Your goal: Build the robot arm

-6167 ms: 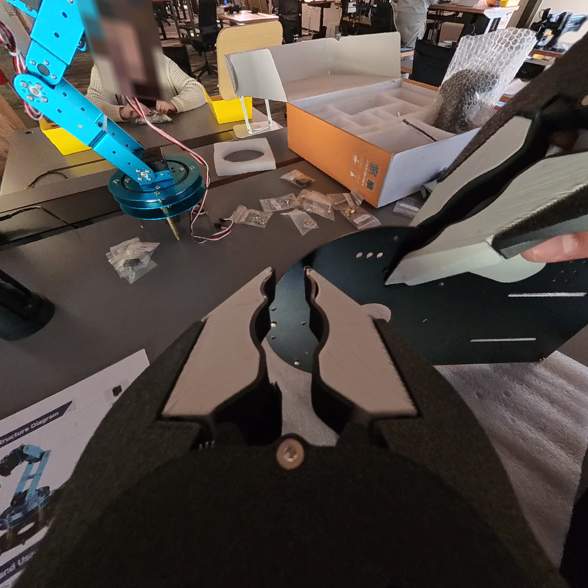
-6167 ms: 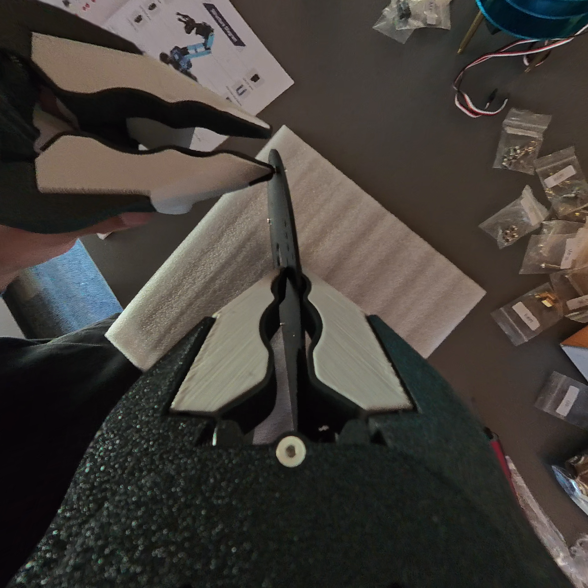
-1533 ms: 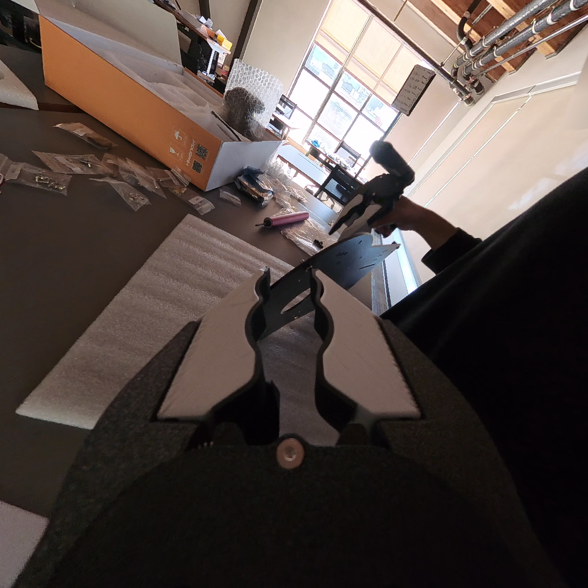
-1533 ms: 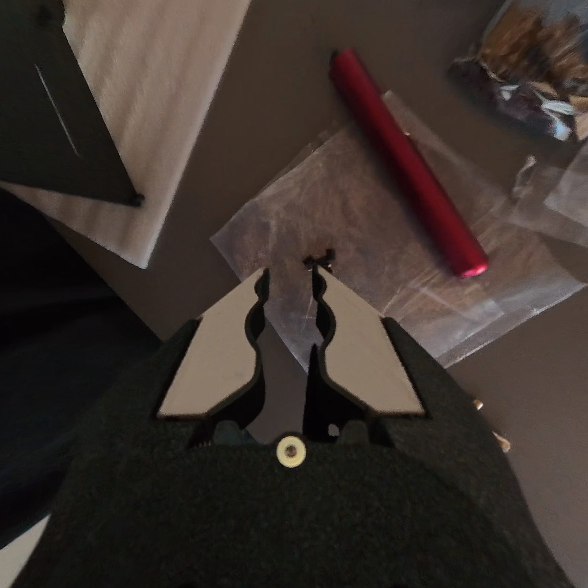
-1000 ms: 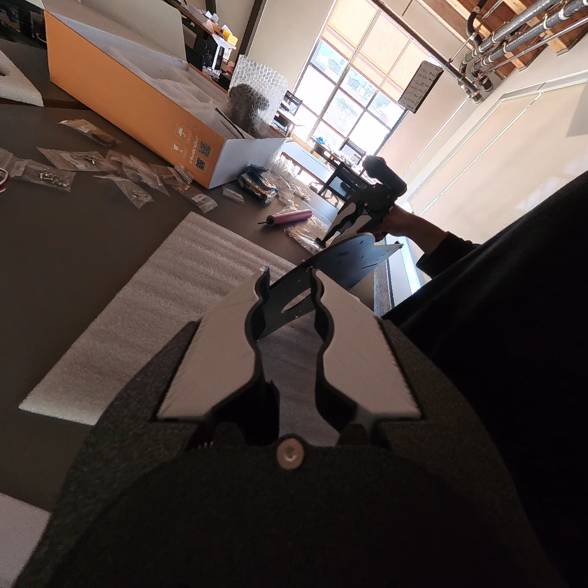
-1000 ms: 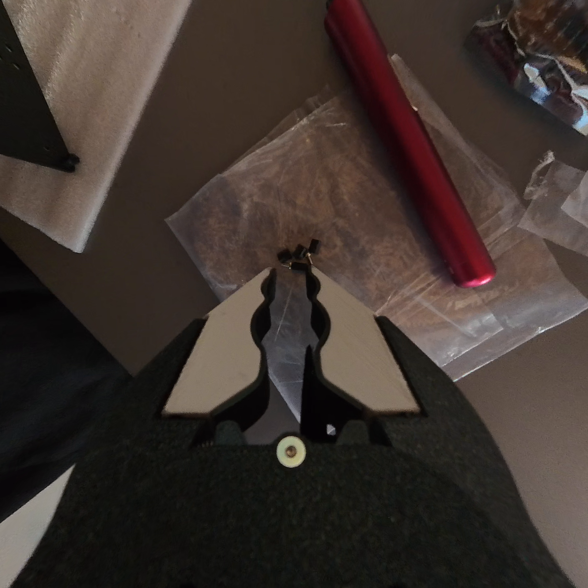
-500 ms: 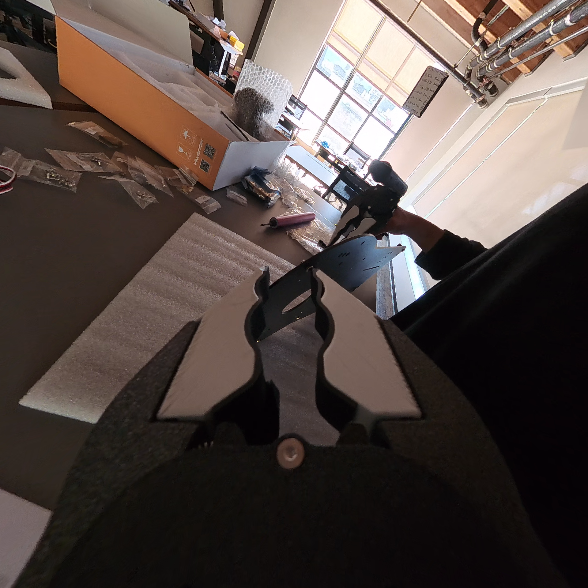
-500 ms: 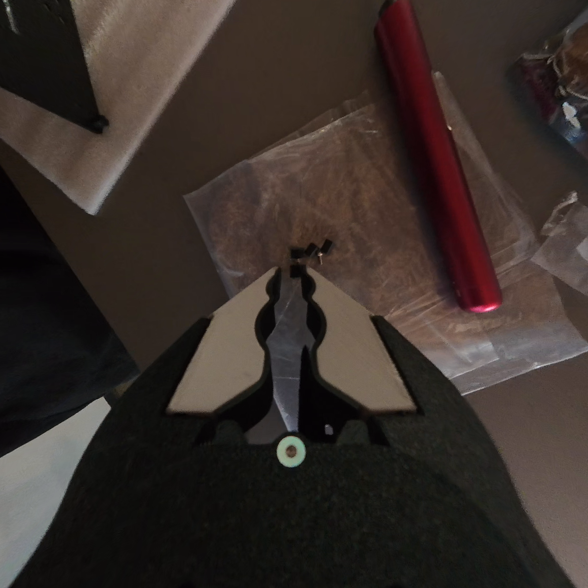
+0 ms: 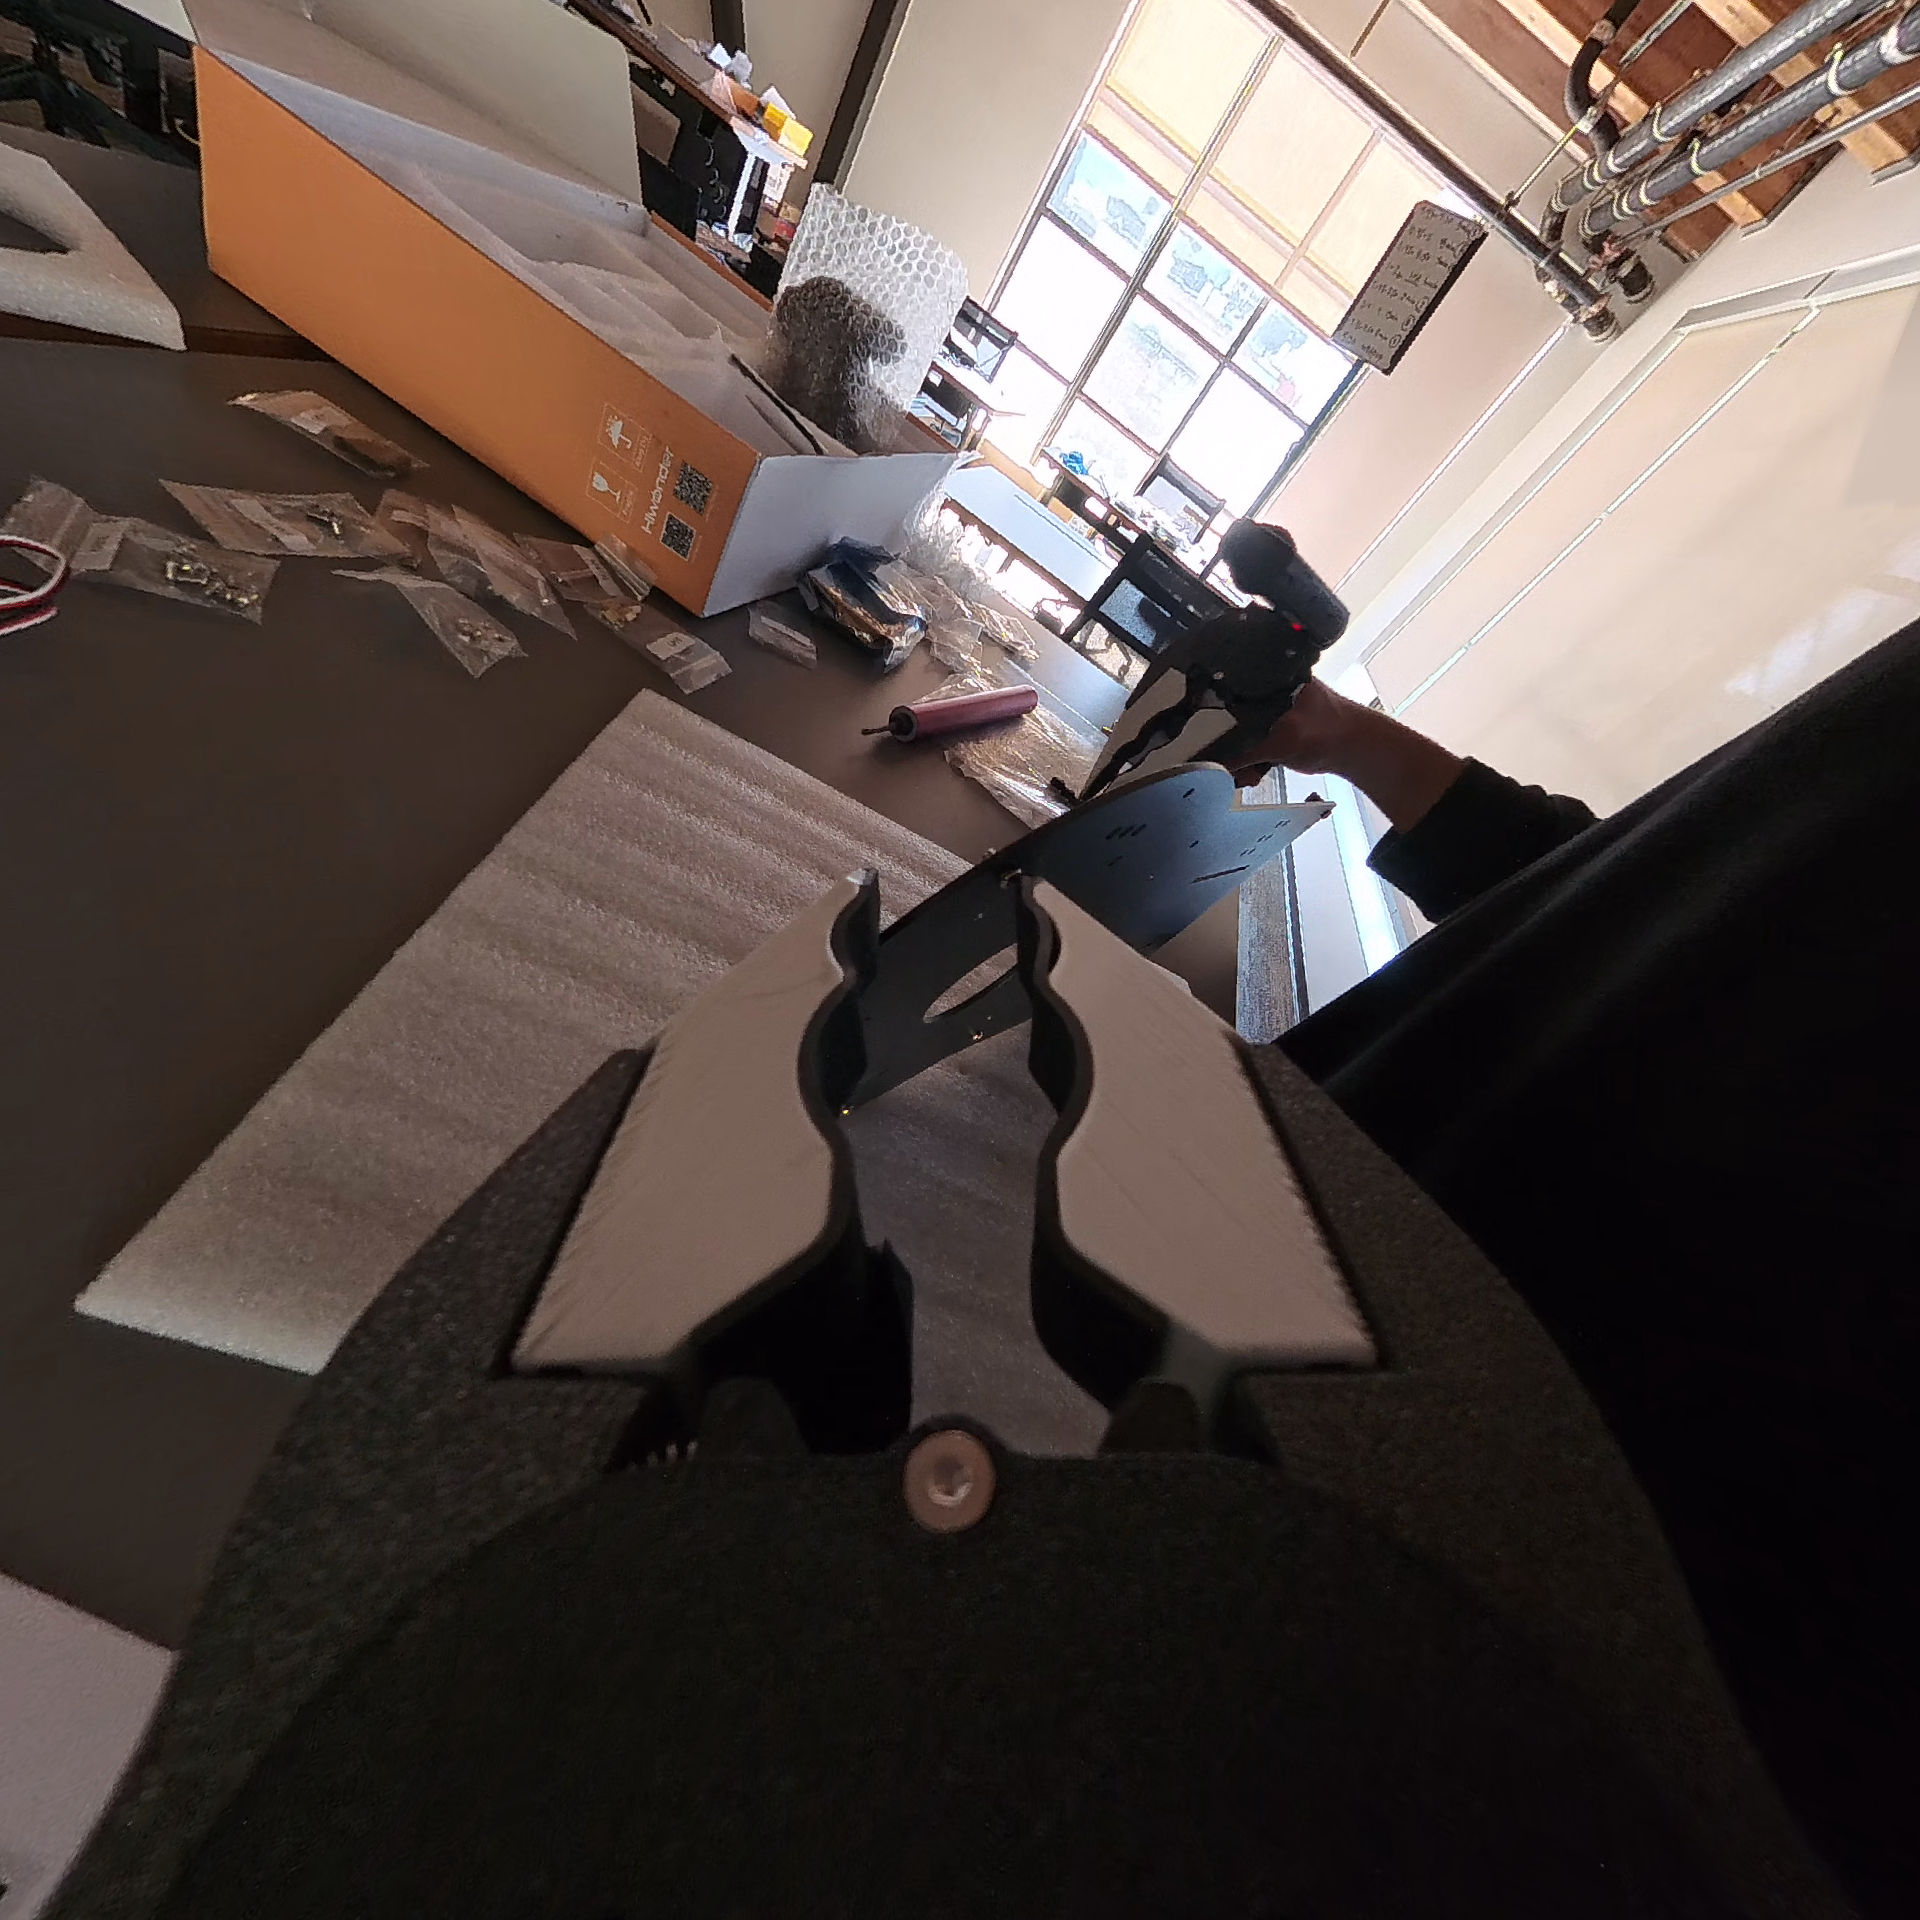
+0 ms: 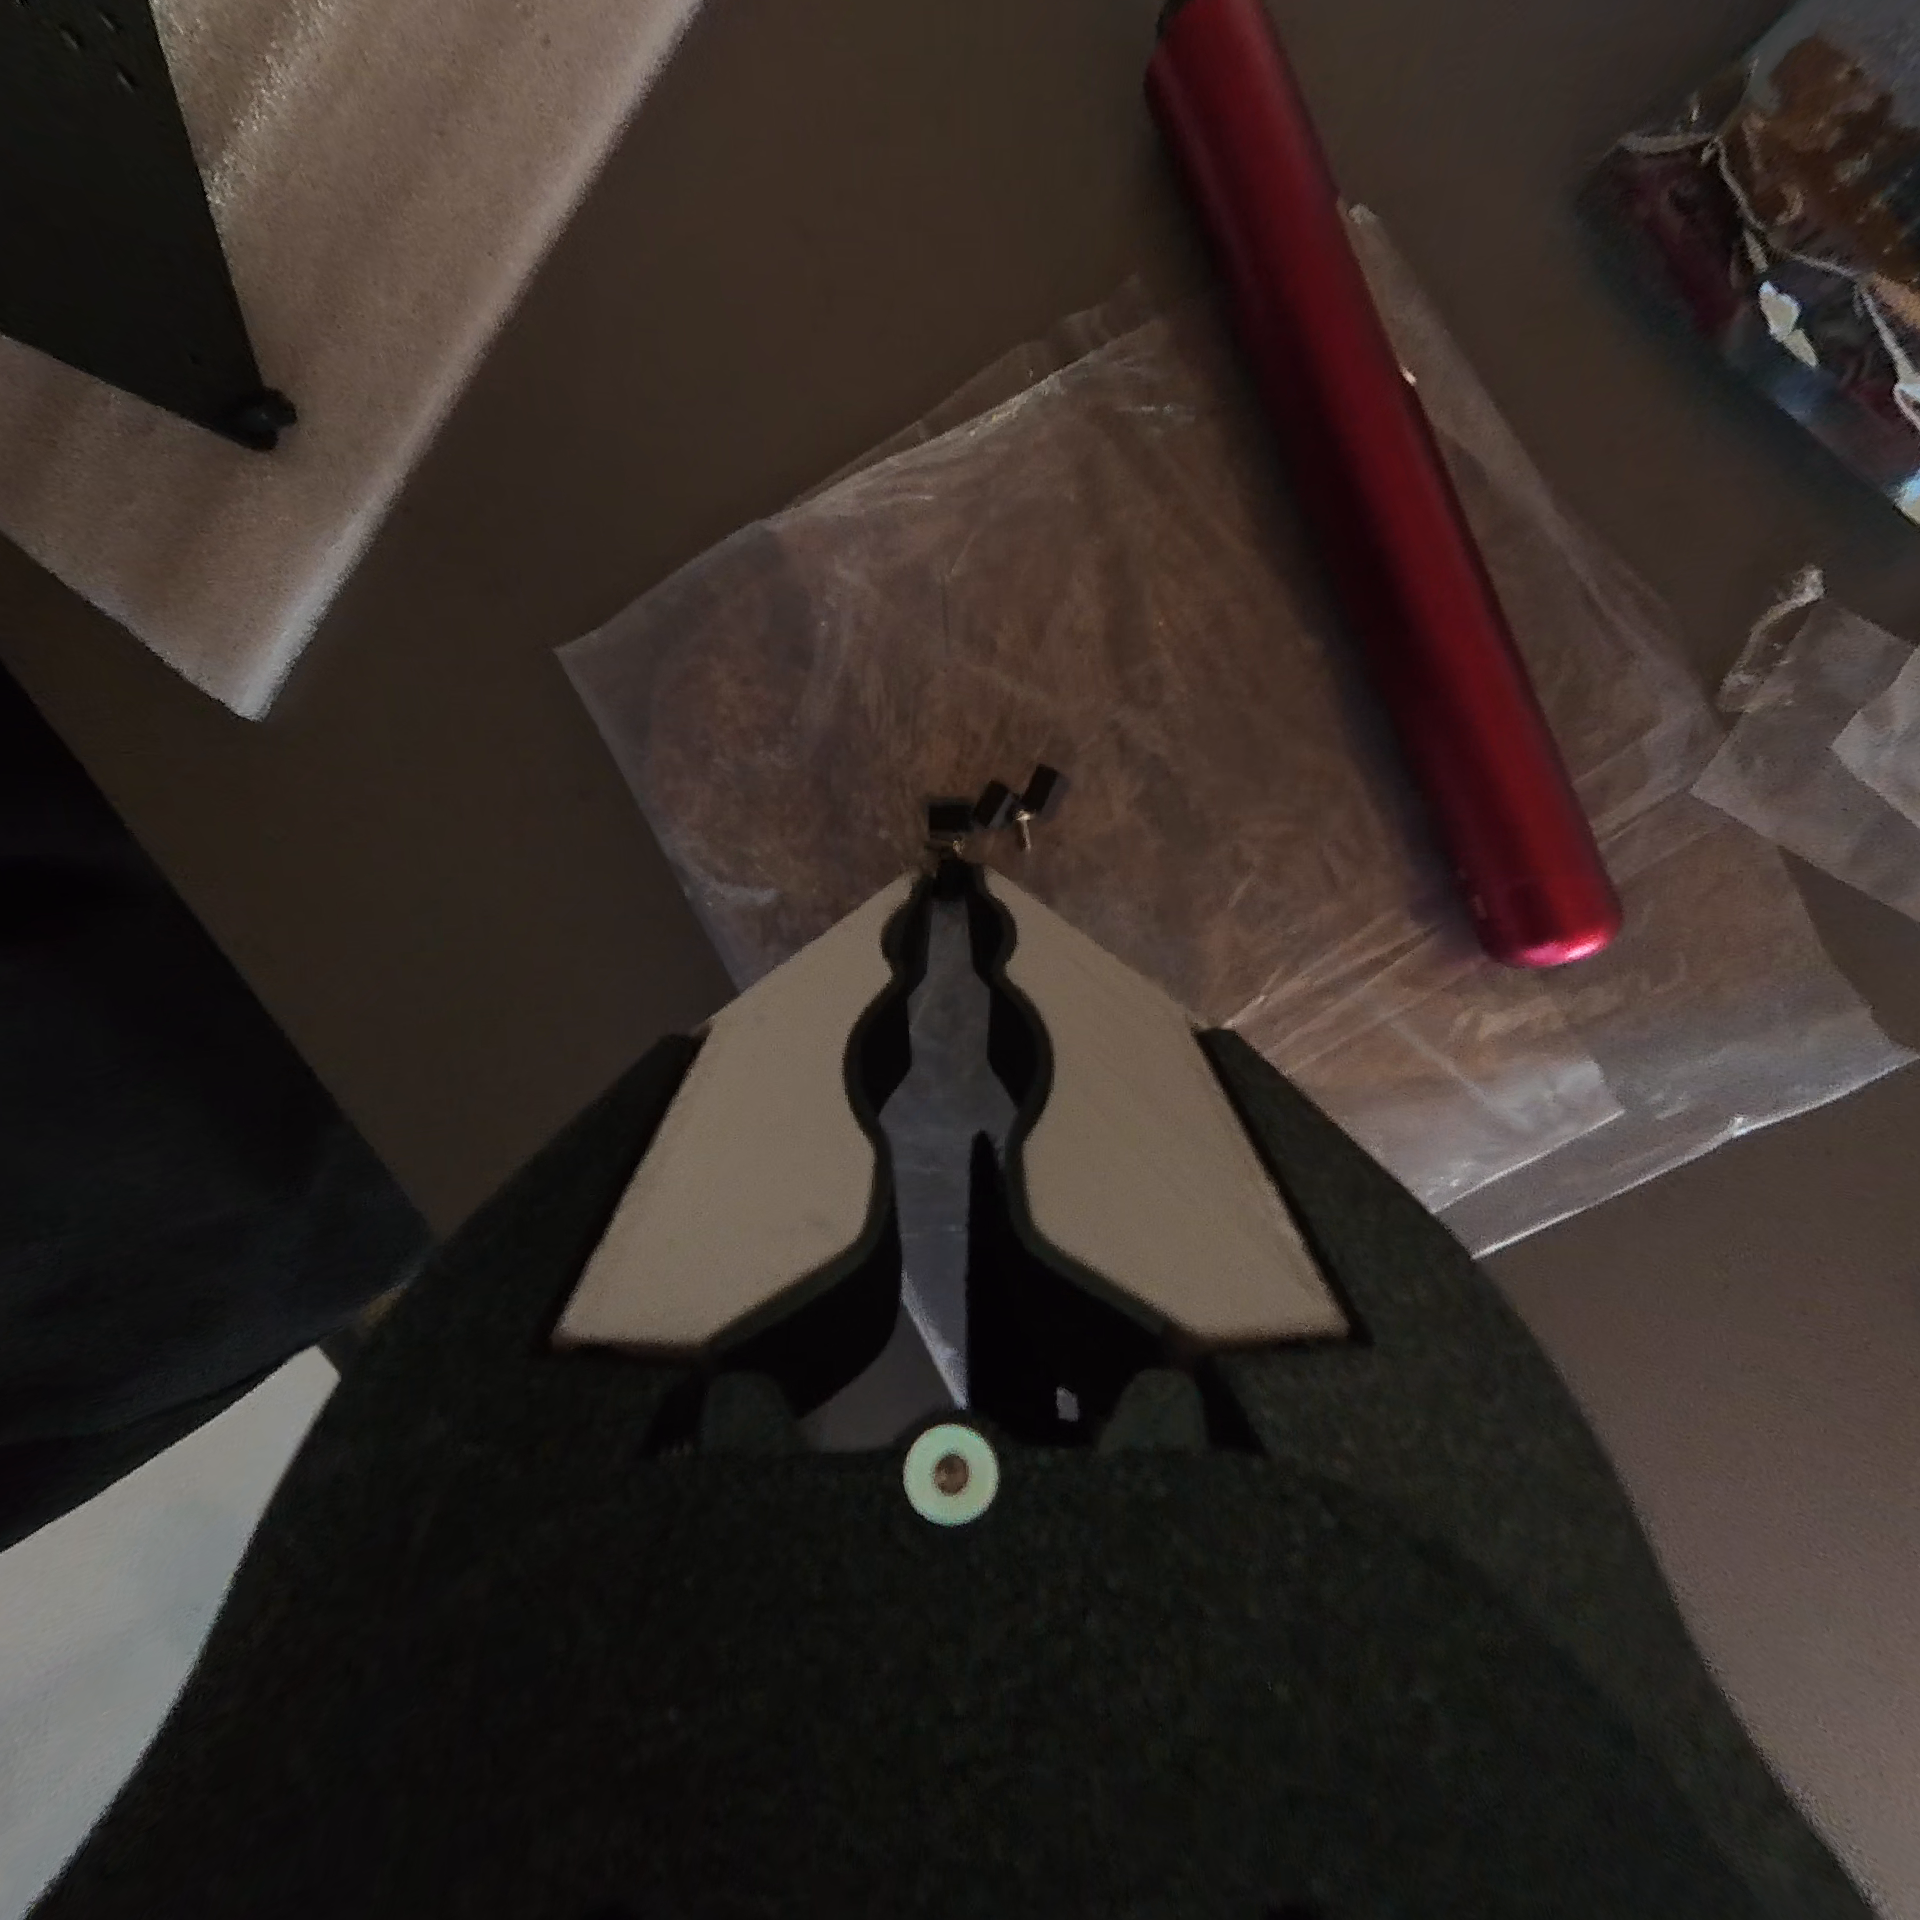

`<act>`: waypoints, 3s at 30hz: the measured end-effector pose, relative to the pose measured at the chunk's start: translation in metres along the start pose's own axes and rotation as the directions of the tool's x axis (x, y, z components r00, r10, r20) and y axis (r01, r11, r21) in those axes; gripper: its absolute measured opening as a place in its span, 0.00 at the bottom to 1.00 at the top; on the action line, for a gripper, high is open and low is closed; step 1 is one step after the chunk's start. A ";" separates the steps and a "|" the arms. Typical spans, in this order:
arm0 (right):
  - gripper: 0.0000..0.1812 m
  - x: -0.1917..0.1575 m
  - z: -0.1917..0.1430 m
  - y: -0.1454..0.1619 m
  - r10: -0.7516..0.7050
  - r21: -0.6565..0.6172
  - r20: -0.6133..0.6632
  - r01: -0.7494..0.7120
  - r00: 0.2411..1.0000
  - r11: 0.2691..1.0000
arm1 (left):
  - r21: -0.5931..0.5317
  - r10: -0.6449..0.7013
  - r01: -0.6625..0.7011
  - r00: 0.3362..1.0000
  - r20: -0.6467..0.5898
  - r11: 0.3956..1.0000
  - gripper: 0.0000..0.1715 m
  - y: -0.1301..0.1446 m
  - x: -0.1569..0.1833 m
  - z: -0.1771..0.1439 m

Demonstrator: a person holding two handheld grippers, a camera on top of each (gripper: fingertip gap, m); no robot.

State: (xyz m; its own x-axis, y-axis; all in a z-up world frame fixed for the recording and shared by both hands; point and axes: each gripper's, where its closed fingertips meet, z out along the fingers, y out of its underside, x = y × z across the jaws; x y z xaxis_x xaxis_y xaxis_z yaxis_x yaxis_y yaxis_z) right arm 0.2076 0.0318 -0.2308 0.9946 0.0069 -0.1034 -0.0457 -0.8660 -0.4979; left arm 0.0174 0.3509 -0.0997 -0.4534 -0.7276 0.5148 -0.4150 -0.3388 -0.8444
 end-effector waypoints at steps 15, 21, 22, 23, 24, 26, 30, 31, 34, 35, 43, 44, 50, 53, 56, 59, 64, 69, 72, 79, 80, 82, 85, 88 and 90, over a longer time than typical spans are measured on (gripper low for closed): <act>0.03 0.025 -0.084 -0.094 -0.209 0.241 -0.322 0.294 0.923 0.925 | 0.000 0.001 -0.001 1.000 0.003 1.000 0.15 0.000 0.000 0.000; 0.03 -0.010 -0.075 -0.145 -0.354 0.339 -0.248 0.423 0.902 0.841 | 0.009 -0.003 0.003 1.000 0.001 1.000 0.15 0.000 0.001 0.000; 0.03 -0.019 -0.070 -0.157 -0.403 0.355 -0.249 0.470 0.881 0.808 | 0.010 -0.003 0.003 1.000 0.003 1.000 0.15 0.000 0.001 0.000; 0.03 -0.026 -0.065 -0.169 -0.449 0.362 -0.257 0.516 0.856 0.776 | 0.010 -0.003 0.003 1.000 0.005 1.000 0.15 0.000 0.001 0.000; 0.03 -0.031 -0.060 -0.180 -0.490 0.371 -0.258 0.553 0.833 0.746 | 0.009 -0.002 0.002 1.000 0.007 1.000 0.15 0.000 0.001 0.000; 0.03 -0.043 -0.052 -0.205 -0.544 0.411 -0.239 0.591 0.804 0.694 | 0.010 0.000 0.000 1.000 0.006 1.000 0.15 0.001 0.001 -0.001; 0.03 -0.092 -0.033 -0.255 -0.673 0.532 -0.140 0.628 0.726 0.568 | 0.017 -0.005 0.005 1.000 -0.002 1.000 0.15 0.001 0.001 -0.001; 0.03 -0.102 -0.027 -0.265 -0.707 0.548 -0.128 0.644 0.695 0.534 | 0.017 -0.003 0.004 1.000 -0.004 1.000 0.15 0.001 0.001 -0.001; 0.03 -0.126 -0.007 -0.287 -0.780 0.576 -0.071 0.664 0.621 0.476 | 0.016 -0.005 0.005 1.000 -0.017 1.000 0.15 0.001 0.001 -0.001; 0.03 -0.132 -0.001 -0.292 -0.798 0.582 -0.046 0.666 0.600 0.467 | 0.015 -0.005 0.006 1.000 -0.021 1.000 0.15 0.001 0.001 -0.001; 0.03 -0.119 0.033 -0.317 -0.872 0.494 -0.040 0.768 0.489 0.408 | 0.017 -0.018 0.018 0.999 -0.040 1.000 0.14 0.001 0.002 -0.001; 0.03 -0.114 0.035 -0.320 -0.877 0.475 -0.061 0.787 0.476 0.394 | 0.014 -0.018 0.019 0.999 -0.039 1.000 0.15 0.001 0.002 -0.002; 0.03 -0.140 0.044 -0.324 -0.917 0.540 -0.077 0.789 0.392 0.292 | 0.014 -0.020 0.020 0.999 -0.033 1.000 0.15 0.002 0.002 -0.002; 0.03 -0.161 0.051 -0.327 -0.940 0.580 -0.094 0.786 0.327 0.215 | 0.028 -0.028 0.029 0.999 -0.036 0.999 0.14 0.001 0.002 -0.001; 0.03 -0.180 0.054 -0.334 -0.954 0.615 -0.122 0.775 0.273 0.143 | 0.037 -0.029 0.030 0.999 -0.031 0.999 0.15 0.000 0.001 -0.001; 0.03 -0.193 0.060 -0.336 -0.972 0.614 -0.134 0.786 0.192 0.071 | 0.044 -0.036 0.037 0.999 -0.031 0.998 0.15 0.000 0.001 -0.001; 0.03 -0.203 0.062 -0.341 -0.982 0.627 -0.148 0.779 0.121 0.001 | 0.033 -0.038 0.039 0.999 -0.032 0.999 0.15 0.000 0.001 -0.001; 0.03 -0.203 0.062 -0.342 -0.986 0.620 -0.147 0.784 0.073 -0.034 | 0.011 -0.037 0.037 0.999 -0.036 0.999 0.15 -0.001 0.000 0.000; 0.03 -0.203 0.061 -0.340 -0.989 0.621 -0.134 0.783 0.058 -0.038 | 0.003 -0.037 0.038 0.999 -0.037 0.999 0.15 -0.001 -0.001 0.001; 0.03 -0.202 0.062 -0.341 -0.991 0.613 -0.128 0.788 0.031 -0.055 | -0.004 -0.042 0.042 0.998 -0.048 0.999 0.14 -0.002 -0.001 0.002; 0.03 -0.202 0.063 -0.341 -0.991 0.610 -0.133 0.790 0.025 -0.062 | -0.006 -0.042 0.042 0.998 -0.049 0.999 0.14 -0.002 -0.001 0.002; 0.03 -0.203 0.063 -0.341 -0.990 0.609 -0.137 0.790 0.013 -0.074 | -0.008 -0.043 0.042 0.998 -0.051 0.999 0.14 -0.002 -0.001 0.002; 0.03 -0.203 0.063 -0.340 -0.990 0.609 -0.138 0.788 -0.010 -0.093 | -0.007 -0.045 0.045 0.997 -0.057 0.999 0.14 -0.002 -0.001 0.001; 0.03 -0.204 0.062 -0.340 -0.988 0.607 -0.151 0.786 -0.035 -0.120 | -0.007 -0.050 0.050 0.997 -0.064 0.999 0.14 -0.002 -0.001 0.001; 0.03 -0.204 0.064 -0.340 -0.986 0.605 -0.157 0.784 -0.053 -0.138 | -0.008 -0.052 0.051 0.996 -0.069 0.999 0.14 -0.002 -0.001 0.001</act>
State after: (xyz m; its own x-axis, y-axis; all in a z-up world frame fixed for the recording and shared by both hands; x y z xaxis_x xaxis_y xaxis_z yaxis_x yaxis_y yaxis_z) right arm 0.0141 0.3567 -0.0955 0.0068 0.7754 0.6314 0.7297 0.4279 -0.5334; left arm 0.0196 0.3512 -0.0988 -0.4846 -0.6664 0.5666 -0.4442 -0.3706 -0.8157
